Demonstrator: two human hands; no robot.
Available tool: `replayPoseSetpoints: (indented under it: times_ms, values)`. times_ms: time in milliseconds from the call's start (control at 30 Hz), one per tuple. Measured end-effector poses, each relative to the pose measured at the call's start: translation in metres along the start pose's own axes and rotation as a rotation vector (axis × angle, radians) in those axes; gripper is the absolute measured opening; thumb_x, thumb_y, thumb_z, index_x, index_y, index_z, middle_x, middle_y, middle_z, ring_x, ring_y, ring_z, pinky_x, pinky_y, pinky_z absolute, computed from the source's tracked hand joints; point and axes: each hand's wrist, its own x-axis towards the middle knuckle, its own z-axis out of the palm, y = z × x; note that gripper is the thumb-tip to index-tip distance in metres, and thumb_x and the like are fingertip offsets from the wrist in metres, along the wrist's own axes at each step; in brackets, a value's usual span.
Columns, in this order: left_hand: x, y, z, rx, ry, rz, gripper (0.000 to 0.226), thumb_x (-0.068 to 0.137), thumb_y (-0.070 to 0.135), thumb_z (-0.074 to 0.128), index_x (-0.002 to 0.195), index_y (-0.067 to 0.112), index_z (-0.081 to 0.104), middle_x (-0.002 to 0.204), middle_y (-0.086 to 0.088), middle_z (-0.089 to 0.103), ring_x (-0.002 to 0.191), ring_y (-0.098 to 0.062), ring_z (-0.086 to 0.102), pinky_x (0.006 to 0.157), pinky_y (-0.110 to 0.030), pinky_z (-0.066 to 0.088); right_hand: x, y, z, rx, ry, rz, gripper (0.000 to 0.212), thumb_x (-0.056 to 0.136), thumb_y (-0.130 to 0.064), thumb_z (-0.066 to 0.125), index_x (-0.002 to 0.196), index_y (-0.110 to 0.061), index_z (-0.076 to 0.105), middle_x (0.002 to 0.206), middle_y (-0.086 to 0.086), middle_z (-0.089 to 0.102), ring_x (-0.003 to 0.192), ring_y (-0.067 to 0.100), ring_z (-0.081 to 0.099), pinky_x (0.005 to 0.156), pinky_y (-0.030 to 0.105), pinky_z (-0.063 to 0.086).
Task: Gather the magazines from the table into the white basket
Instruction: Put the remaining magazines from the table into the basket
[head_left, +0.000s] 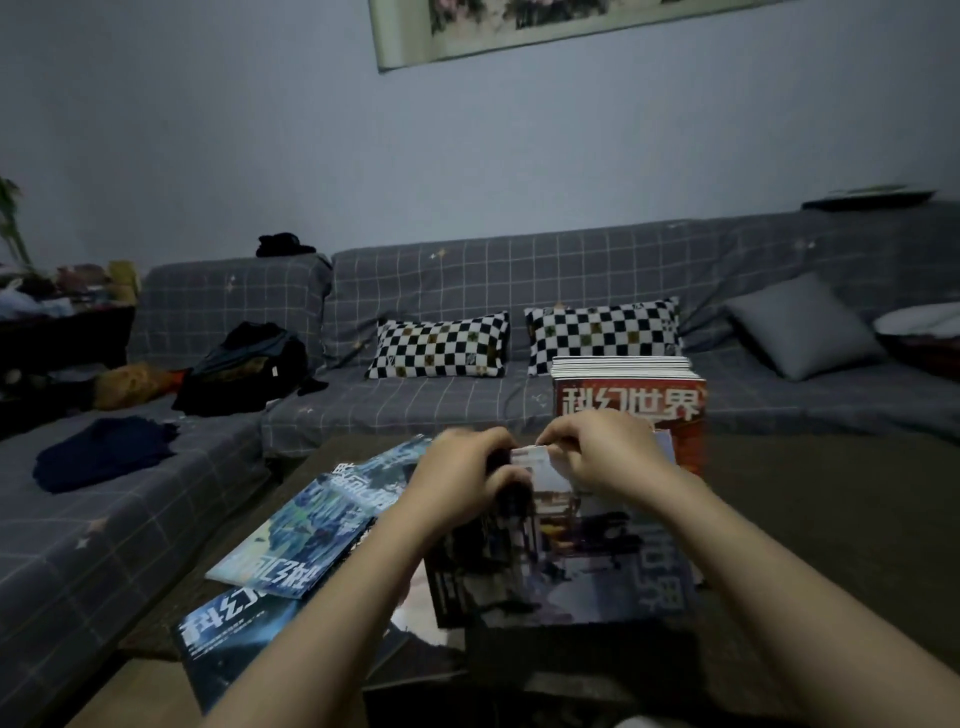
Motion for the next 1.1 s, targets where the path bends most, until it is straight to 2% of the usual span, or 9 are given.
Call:
replayPoseSetpoints:
  times_ms: [67,233,367,467,600,667,733,867,1100]
  values:
    - [0.006,0.018,-0.002,-0.168,-0.05,-0.062,0.016,0.084,0.042,0.064,0.089,0.027,0.061,0.085,0.008,0.065,0.087,-0.016,0.061,0.077,-0.037,0.049,-0.011,0.01,-0.014,-0.06,0.057,-0.029,0.019,0.09,-0.038,0.052,0.103,-0.038,0.066,0.096,-0.012,0.07,0.082,0.011,0.057,0.061,0.026,0.041]
    - [0.019,0.042,0.012,-0.401,0.101,-0.158,0.011,0.082,0.036,0.069,0.076,0.029,0.063,0.079,0.011,0.068,0.079,-0.01,0.063,0.071,-0.036,0.05,-0.026,0.051,-0.037,-0.114,0.442,0.068,0.034,0.078,-0.053,0.062,0.104,-0.033,0.066,0.11,-0.006,0.063,0.11,0.019,0.049,0.101,0.037,0.025]
    - [0.032,0.046,0.031,-0.652,0.244,-0.233,0.011,0.085,0.028,0.068,0.077,0.022,0.064,0.077,0.006,0.069,0.078,-0.011,0.065,0.07,-0.033,0.051,-0.032,0.082,-0.042,0.259,0.538,0.273,0.087,0.073,-0.042,0.074,0.144,-0.033,0.024,0.152,0.006,0.019,0.138,0.028,0.016,0.11,0.05,0.023]
    - [0.041,0.045,0.046,-0.852,0.345,-0.287,0.014,0.087,0.021,0.066,0.073,0.018,0.062,0.072,0.005,0.067,0.071,-0.01,0.064,0.061,-0.017,0.048,-0.03,0.102,-0.035,0.417,0.483,0.406,0.1,0.073,-0.041,0.074,0.148,-0.023,0.011,0.152,0.01,0.022,0.138,0.03,0.022,0.109,0.048,0.026]
    - [0.055,0.041,0.069,-1.031,0.363,-0.368,0.012,0.089,0.022,0.063,0.078,0.018,0.062,0.08,-0.003,0.07,0.076,-0.016,0.065,0.068,-0.028,0.051,-0.02,0.121,-0.025,0.595,0.526,0.516,0.093,0.077,-0.031,0.073,0.147,-0.017,0.014,0.146,0.011,0.031,0.127,0.028,0.039,0.097,0.042,0.041]
    - [0.065,0.039,0.079,-1.119,0.38,-0.426,0.011,0.09,0.023,0.062,0.081,0.017,0.062,0.082,-0.006,0.069,0.077,-0.02,0.064,0.069,-0.035,0.05,-0.011,0.127,-0.02,0.729,0.477,0.571,0.089,0.08,-0.025,0.071,0.148,-0.016,0.013,0.12,0.008,0.056,0.096,0.017,0.058,0.068,0.028,0.048]
    - [0.076,0.036,0.088,-1.205,0.396,-0.472,0.012,0.091,0.025,0.06,0.083,0.015,0.062,0.082,-0.008,0.068,0.075,-0.02,0.063,0.067,-0.034,0.05,-0.002,0.135,-0.01,0.738,0.447,0.598,0.076,0.082,-0.021,0.068,0.143,-0.013,0.024,0.087,-0.002,0.061,0.073,0.006,0.055,0.053,0.018,0.037]
    - [0.091,0.032,0.114,-1.299,0.361,-0.55,0.013,0.09,0.026,0.061,0.085,0.013,0.063,0.095,-0.017,0.069,0.089,-0.032,0.064,0.083,-0.047,0.052,0.013,0.148,0.014,0.651,0.479,0.546,0.011,0.084,-0.016,0.066,0.093,-0.018,0.06,0.078,-0.009,0.06,0.081,0.015,0.062,0.057,0.019,0.04]
    - [0.095,0.017,0.153,-1.132,0.333,-0.654,0.004,0.084,0.017,0.068,0.083,0.018,0.065,0.089,-0.006,0.071,0.082,-0.018,0.066,0.065,-0.03,0.051,0.021,0.165,0.057,0.666,0.48,0.609,0.006,0.084,-0.015,0.065,0.086,-0.021,0.063,0.08,-0.007,0.064,0.074,0.007,0.06,0.058,0.023,0.045]
